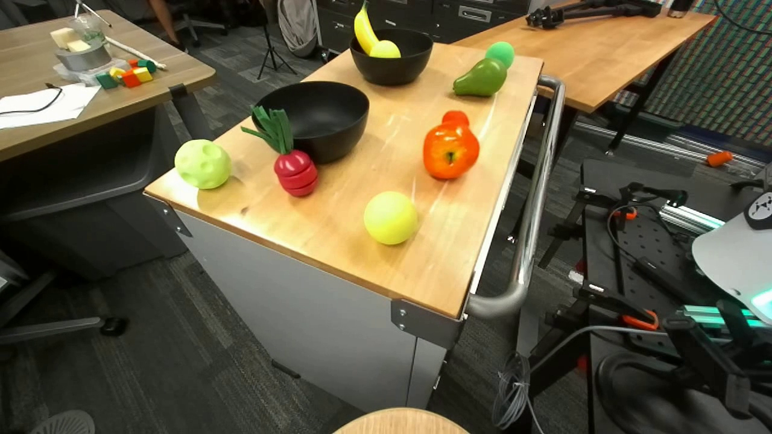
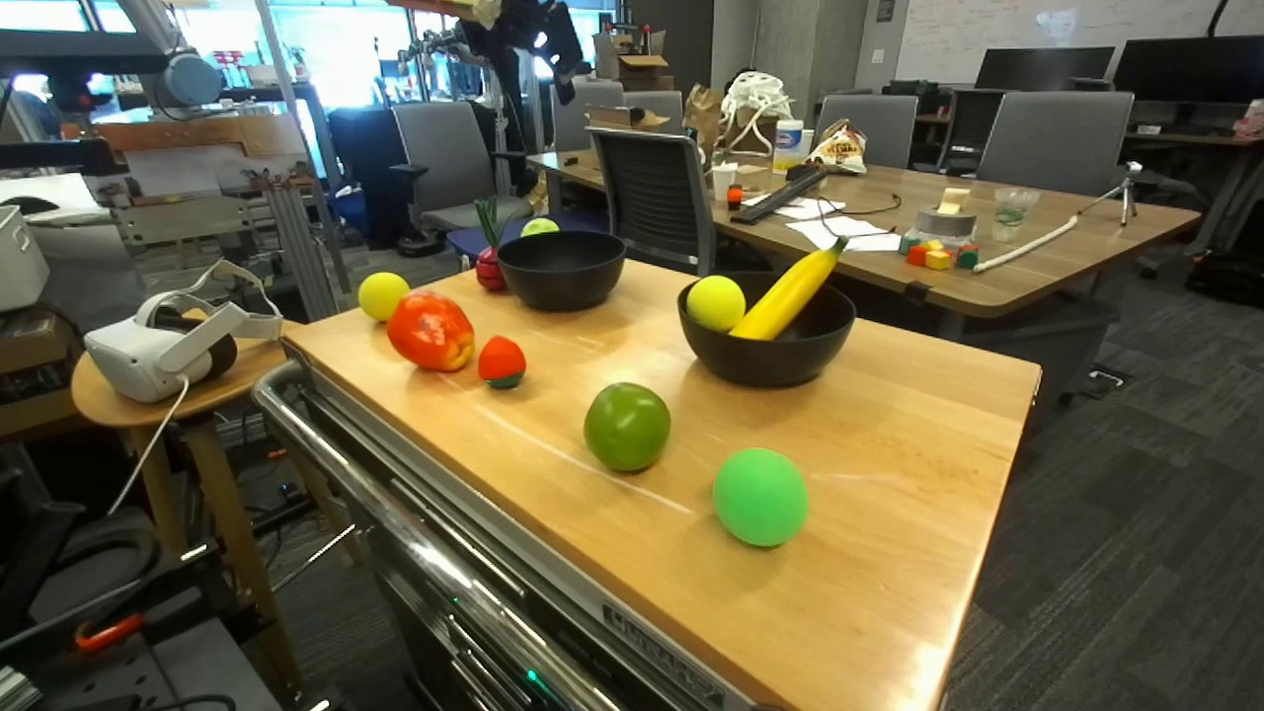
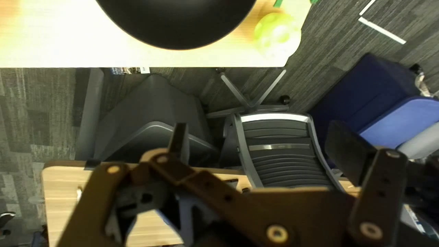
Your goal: Take the fruit toys from the table and put them in the two black bowls on the table
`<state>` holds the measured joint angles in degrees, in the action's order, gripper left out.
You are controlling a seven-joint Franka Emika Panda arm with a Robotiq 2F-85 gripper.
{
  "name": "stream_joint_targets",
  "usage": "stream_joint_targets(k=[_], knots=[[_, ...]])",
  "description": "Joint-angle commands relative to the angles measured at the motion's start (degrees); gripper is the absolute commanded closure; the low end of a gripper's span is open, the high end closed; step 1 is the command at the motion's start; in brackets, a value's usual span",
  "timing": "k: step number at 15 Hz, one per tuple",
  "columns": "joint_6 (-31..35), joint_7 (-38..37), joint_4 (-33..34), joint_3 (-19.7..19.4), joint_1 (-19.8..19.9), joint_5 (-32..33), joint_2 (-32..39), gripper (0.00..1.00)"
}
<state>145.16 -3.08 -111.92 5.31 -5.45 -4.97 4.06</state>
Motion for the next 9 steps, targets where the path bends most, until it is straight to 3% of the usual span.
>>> stream_joint_targets(k=[1,4,9], knots=[[-0.2,0.0,0.6,0.2,-0.2,0.1,0.7,0.00],[0.9,0.0,0.3,-0.1,0.0,0.7,1.8,0.00],[-1.1,4.9,7.3,1.3,-0.7,1.1,10.3,0.00]])
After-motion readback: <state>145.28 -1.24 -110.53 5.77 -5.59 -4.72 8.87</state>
